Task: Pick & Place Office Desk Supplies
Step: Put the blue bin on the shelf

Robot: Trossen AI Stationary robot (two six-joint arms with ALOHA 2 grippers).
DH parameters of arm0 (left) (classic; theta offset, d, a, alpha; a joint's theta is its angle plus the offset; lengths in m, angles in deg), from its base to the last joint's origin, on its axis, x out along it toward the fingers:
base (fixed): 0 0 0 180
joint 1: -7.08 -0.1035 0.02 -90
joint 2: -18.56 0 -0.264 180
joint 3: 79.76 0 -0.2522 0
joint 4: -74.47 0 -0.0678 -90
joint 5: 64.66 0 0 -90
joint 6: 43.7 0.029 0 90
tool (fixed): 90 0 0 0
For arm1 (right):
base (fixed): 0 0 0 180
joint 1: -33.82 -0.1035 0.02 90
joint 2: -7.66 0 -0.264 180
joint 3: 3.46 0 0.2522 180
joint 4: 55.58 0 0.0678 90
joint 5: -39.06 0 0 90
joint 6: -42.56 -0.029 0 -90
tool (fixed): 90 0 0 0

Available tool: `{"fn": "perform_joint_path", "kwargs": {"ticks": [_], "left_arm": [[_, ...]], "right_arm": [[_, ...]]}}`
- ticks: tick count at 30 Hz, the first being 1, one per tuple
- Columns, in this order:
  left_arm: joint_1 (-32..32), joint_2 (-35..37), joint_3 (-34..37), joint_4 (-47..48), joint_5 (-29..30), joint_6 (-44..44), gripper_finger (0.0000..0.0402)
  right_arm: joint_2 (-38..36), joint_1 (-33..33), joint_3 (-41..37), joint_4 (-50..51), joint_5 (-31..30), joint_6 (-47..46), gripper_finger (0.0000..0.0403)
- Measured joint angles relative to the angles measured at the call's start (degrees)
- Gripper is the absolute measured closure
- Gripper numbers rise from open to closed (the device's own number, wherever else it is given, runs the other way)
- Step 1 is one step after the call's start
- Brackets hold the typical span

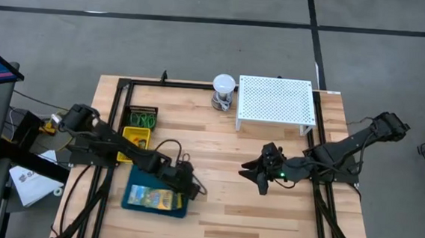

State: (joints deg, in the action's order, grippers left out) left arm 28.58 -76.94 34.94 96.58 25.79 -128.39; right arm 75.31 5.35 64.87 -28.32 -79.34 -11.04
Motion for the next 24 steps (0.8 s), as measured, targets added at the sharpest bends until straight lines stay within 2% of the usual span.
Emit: {"fn": "perform_joint_path", "kwargs": {"ticks": [3, 11, 16, 20, 24], "left_arm": [[-1.66, -1.88, -0.85, -7.3, 1.02, 0.45, 0.0228], [-7.16, -8.61, -9.13, -14.73, 1.65, 7.17, 0.0237], [-11.03, -12.05, -14.11, -23.65, 1.51, 13.28, 0.0238], [-14.15, -7.77, -14.1, -22.62, -1.77, 21.05, 0.0237], [-16.99, 0.99, -14.03, -15.52, -6.82, 31.43, 0.0237]], "right_arm": [[-0.39, -0.58, 0.0, 0.61, 0.03, 0.0, 0.0227], [-1.44, -2.03, 0.0, 2.88, 0.01, -0.46, 0.0227], [-2.18, -3.54, 0.0, 2.87, -0.98, -0.87, 0.0227], [-3.35, -5.2, 0.0, 2.82, -4.09, -0.59, 0.0227], [-4.4, -6.33, 0.02, 2.98, -6.59, 0.44, 0.0227]]}}
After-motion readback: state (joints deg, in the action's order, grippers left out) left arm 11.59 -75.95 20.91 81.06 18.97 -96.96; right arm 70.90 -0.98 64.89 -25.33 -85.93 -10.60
